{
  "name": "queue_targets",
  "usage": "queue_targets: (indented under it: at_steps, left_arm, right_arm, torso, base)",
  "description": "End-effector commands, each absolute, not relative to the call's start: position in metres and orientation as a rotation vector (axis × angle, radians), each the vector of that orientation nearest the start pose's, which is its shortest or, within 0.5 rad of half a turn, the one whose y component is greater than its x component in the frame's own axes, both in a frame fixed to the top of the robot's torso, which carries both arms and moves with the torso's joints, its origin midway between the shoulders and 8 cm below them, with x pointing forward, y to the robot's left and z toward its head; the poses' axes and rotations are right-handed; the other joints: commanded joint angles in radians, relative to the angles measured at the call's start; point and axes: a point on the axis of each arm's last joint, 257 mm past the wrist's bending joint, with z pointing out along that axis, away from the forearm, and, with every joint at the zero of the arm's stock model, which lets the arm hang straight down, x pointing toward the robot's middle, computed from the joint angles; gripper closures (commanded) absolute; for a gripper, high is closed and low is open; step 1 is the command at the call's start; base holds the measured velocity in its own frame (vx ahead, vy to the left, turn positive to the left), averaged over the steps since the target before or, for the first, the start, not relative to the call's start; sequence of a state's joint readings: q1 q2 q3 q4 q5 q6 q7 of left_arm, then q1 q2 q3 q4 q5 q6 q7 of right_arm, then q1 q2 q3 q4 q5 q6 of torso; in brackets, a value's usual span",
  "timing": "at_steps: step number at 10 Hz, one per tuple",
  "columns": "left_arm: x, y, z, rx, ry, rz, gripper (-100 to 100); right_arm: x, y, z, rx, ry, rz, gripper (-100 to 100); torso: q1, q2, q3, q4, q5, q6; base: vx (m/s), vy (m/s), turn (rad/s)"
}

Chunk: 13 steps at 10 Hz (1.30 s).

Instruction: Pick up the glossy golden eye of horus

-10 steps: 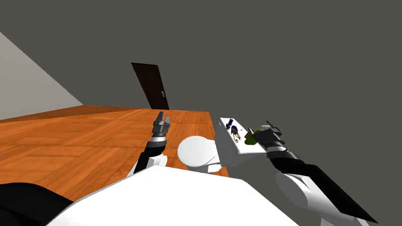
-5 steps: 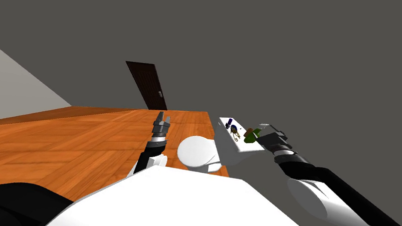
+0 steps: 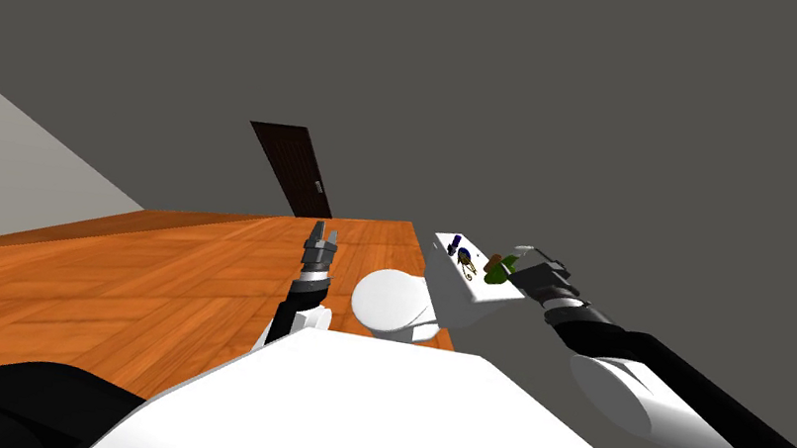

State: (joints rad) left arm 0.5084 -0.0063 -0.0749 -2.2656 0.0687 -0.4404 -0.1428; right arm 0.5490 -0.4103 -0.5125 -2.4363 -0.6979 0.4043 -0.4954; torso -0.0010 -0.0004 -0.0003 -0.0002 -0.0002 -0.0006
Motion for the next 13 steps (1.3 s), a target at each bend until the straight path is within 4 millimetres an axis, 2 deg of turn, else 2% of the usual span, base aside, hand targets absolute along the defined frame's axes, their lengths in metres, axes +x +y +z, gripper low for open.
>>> queue_targets:
  at_steps: [1,3,7,10,11,13]
  left_arm:
    - [0.358,0.265,0.003,-0.724,0.667,-1.269,0]
    - [0.358,0.265,0.003,-0.724,0.667,-1.269,0]
    - [0.358,0.265,0.003,-0.724,0.667,-1.269,0]
    - [0.358,0.265,0.003,-0.724,0.667,-1.269,0]
    - [0.358,0.265,0.003,-0.724,0.667,-1.269,0]
    - [0.358,0.265,0.003,-0.724,0.667,-1.269,0]
  right_arm:
    - [0.369,-0.426,-0.038,1.543,0.779,1.489,-100]
    - [0.369,-0.426,-0.038,1.543,0.779,1.489,-100]
    - [0.386,-0.456,-0.059,1.625,0.761,1.426,-100]
    - [0.402,-0.487,-0.080,1.713,0.733,1.363,-100]
    - [0.402,-0.488,-0.081,1.715,0.732,1.361,-100]
    - [0.414,-0.507,-0.091,1.771,0.711,1.319,-100]
  torso:
    - [0.000,0.000,0.000,0.000,0.000,0.000]
    - [0.001,0.000,0.000,0.000,0.000,0.000]
    - [0.002,0.001,0.001,0.000,0.000,0.000]
    - [0.003,0.002,0.001,0.000,0.001,0.000]
    - [0.003,0.002,0.001,0.001,0.001,0.000]
    - [0.003,0.002,0.001,0.000,0.001,0.000]
  base:
    - [0.001,-0.010,0.030]
    - [-0.001,0.019,-0.032]
    - [-0.023,0.031,0.001]
    - [-0.041,0.042,-0.001]
    - [-0.034,0.036,-0.001]
    - [-0.037,0.043,0.001]
